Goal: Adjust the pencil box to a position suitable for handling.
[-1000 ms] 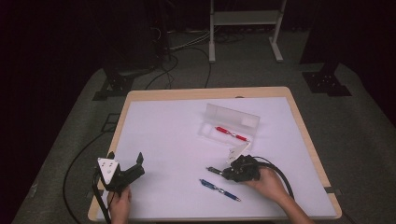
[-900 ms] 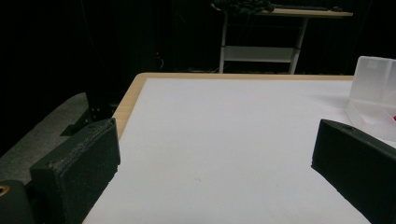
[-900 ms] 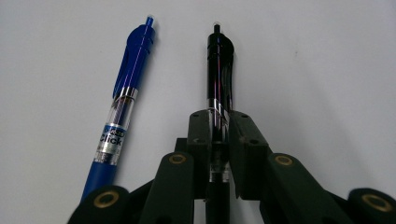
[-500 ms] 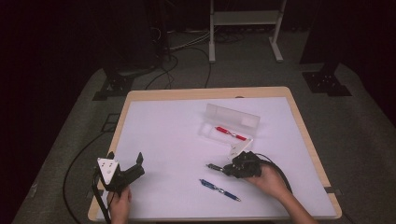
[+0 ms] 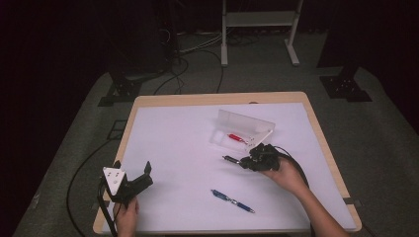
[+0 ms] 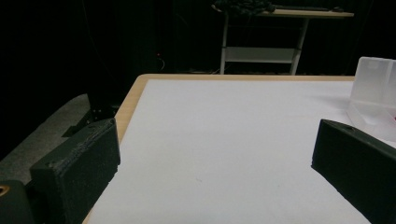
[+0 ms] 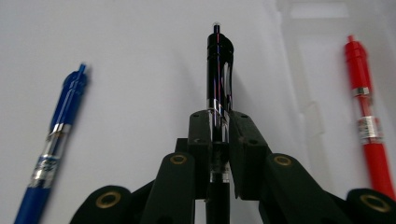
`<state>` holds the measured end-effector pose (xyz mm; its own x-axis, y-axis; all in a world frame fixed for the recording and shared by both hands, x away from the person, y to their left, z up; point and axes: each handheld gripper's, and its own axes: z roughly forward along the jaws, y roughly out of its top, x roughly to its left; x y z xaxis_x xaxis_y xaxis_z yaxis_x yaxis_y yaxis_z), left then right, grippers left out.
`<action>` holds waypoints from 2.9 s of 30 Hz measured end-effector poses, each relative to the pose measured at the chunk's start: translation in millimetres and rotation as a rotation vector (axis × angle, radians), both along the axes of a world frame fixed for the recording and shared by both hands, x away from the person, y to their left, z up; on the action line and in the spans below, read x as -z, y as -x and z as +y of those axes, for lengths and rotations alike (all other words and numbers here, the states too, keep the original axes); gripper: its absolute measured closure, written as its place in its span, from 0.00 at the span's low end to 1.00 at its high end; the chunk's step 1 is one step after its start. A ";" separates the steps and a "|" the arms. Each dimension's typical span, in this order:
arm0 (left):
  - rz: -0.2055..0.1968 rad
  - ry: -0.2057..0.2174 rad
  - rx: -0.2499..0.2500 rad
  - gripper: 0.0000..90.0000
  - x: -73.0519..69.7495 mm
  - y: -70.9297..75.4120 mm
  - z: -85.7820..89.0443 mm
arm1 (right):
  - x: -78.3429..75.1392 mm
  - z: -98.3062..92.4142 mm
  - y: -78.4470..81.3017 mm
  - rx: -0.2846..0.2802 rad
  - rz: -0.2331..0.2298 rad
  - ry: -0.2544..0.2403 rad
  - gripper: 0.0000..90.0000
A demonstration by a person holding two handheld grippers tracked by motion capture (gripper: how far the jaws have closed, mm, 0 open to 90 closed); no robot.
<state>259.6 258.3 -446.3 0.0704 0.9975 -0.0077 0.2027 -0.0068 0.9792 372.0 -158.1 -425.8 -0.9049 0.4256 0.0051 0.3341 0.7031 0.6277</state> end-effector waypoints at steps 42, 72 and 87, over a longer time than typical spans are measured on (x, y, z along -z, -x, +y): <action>-0.002 -0.001 0.005 0.00 0.4 0.1 1.4 | -6.2 1.5 -73.3 0.069 -0.057 0.076 0.87; -0.005 0.000 0.007 0.00 0.5 0.6 1.5 | 12.7 1.0 -84.4 0.096 -0.029 0.124 0.87; -0.005 -0.001 0.009 0.00 0.4 0.6 1.2 | 10.6 2.9 -82.7 0.095 -0.030 0.114 0.81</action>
